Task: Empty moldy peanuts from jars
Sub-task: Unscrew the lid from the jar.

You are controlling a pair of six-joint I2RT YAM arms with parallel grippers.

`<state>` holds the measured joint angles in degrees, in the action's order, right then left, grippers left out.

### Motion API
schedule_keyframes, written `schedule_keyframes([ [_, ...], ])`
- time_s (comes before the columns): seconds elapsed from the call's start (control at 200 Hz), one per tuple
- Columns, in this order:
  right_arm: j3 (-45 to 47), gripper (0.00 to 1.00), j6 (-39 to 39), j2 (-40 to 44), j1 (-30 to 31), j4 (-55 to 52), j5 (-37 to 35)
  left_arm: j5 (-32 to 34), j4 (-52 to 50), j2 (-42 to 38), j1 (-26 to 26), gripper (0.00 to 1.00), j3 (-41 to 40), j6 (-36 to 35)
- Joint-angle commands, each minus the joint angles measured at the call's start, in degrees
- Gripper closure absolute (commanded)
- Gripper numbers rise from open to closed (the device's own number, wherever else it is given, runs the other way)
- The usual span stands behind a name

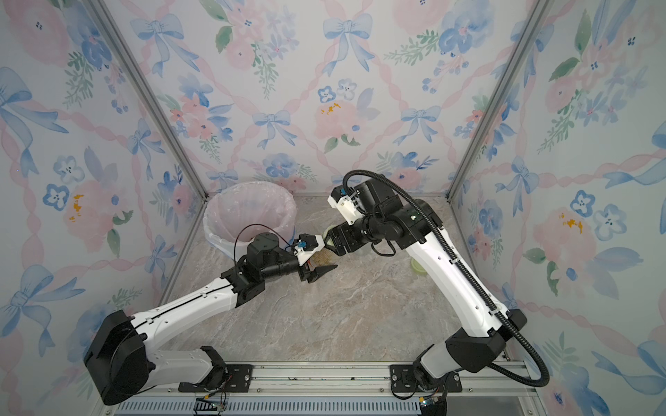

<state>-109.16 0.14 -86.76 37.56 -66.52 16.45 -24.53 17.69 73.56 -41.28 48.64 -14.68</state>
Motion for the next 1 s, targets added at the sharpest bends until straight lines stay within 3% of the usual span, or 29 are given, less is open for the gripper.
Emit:
schedule_keyframes([
  [0.0, -0.7, 0.21, -15.3, -1.9, 0.6, -4.9, 6.5, -6.4, 7.3, -3.3, -0.8, 1.0, 2.8, 1.4],
  [0.29, -8.4, 0.2, -24.3, -7.0, -4.8, -11.7, 14.8, -6.0, 7.3, -4.5, -1.0, 0.99, 2.6, 2.4],
  [0.7, -18.7, 0.19, -29.7, -16.5, -3.5, -20.3, 14.1, -6.1, 7.1, -5.5, -0.9, 0.99, 2.3, 3.1],
  [0.995, -19.1, 0.14, -29.6, -15.8, -3.6, -19.5, 15.2, -5.3, 6.7, -5.4, -1.0, 1.0, 2.5, 2.7],
])
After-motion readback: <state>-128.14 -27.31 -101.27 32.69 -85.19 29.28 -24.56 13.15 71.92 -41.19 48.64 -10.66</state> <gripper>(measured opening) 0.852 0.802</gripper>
